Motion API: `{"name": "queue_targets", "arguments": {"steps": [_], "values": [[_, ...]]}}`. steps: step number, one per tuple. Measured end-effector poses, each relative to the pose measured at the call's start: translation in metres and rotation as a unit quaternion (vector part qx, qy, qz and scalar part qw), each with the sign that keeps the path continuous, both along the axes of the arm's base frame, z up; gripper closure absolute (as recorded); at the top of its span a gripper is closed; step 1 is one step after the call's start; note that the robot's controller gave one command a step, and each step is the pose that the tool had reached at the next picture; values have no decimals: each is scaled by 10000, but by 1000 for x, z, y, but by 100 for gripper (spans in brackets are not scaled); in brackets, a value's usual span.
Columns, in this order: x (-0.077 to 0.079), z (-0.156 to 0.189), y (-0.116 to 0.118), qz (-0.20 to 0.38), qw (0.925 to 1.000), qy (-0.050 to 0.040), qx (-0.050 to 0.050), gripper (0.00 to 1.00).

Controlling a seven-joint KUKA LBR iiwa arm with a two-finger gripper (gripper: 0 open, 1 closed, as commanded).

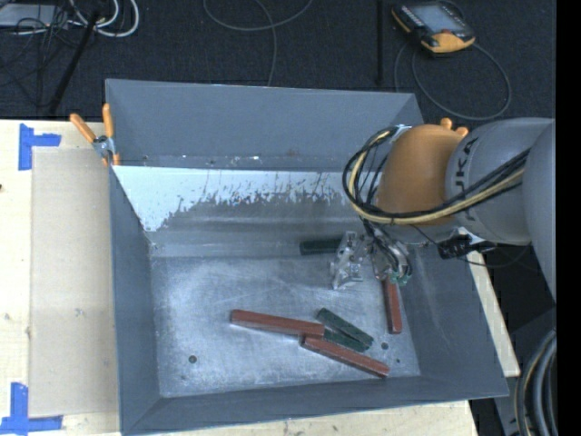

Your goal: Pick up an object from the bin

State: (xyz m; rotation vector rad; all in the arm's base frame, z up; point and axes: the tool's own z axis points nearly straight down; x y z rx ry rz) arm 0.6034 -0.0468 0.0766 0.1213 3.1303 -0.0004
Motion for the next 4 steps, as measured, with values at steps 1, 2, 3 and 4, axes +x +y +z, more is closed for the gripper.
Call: {"name": "queue_targets", "arguments": {"steps": [1,2,3,4], "values": [[2,25,30,91,9999,49,1,100],[-3,39,37,197,9998,37,11,100],[14,50,53,-197,9998,34,9,0],[14,50,53,-191,9998,37,5,0]]}}
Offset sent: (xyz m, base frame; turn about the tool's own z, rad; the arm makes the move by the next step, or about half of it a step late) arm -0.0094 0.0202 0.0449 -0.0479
